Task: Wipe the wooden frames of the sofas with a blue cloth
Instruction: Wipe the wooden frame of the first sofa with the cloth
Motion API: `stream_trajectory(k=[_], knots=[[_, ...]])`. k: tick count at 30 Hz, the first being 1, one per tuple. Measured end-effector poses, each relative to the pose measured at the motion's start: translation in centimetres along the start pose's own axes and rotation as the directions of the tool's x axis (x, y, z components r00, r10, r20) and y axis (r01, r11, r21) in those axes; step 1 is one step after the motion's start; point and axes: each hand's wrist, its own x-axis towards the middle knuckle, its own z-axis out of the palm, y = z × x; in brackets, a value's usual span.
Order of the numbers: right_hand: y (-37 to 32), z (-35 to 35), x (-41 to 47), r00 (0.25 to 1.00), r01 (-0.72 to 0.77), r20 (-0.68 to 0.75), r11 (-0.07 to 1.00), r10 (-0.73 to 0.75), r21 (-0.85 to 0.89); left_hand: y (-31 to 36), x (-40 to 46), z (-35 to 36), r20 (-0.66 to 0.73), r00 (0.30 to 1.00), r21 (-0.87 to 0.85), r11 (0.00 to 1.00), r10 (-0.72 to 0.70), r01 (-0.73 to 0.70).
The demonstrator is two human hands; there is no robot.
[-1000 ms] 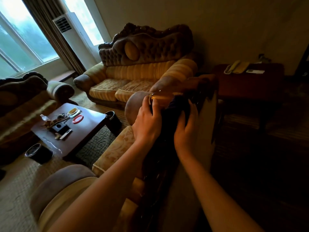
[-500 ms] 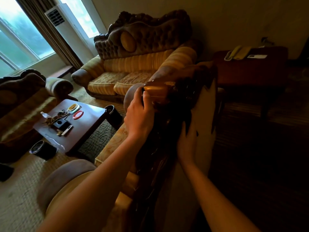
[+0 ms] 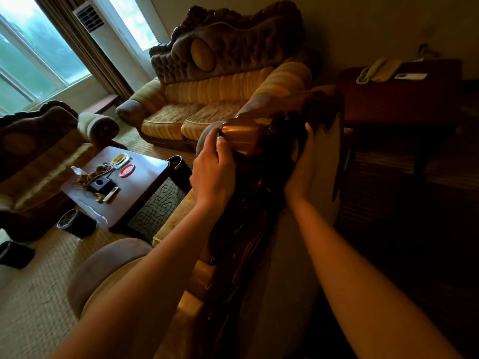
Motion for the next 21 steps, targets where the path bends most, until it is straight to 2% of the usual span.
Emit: stream_trajectory(k=[4, 9, 12, 14, 17, 21], knots=[[0.8, -0.3, -2.4, 1.000, 0.020, 0.021, 1.000, -0.020, -0.010, -0.1, 0.2, 0.2, -0.020, 1.000, -0.006, 1.000, 0.020, -0.021], [0.7, -2.1, -9.4, 0.993, 0.024, 0.112, 0.999, -0.027, 0.027, 0.0, 0.2, 0.1, -0.023, 1.000, -0.021, 1.000, 0.003, -0.003], [-0.7, -1.7, -12.6, 0.986, 0.092, 0.142, 0.996, -0.092, 0.007, 0.1, 0.1, 0.2, -0.029, 1.000, -0.018, 1.000, -0.005, 0.005], [-1.8, -1.1, -12.4, 0.974, 0.161, 0.162, 0.987, -0.156, -0.016, 0.2, 0.2, 0.2, -0.032, 0.999, -0.012, 1.000, -0.011, 0.010], [-3.3, -0.3, -9.5, 0.969, 0.223, 0.116, 0.974, -0.216, -0.047, 0.1, 0.4, 0.2, -0.027, 1.000, -0.022, 1.000, -0.015, 0.015], [-2.5, 0.0, -3.7, 0.996, 0.086, 0.020, 0.995, -0.085, -0.045, -0.2, 0.6, 0.1, -0.013, 1.000, -0.034, 0.999, -0.005, 0.005]])
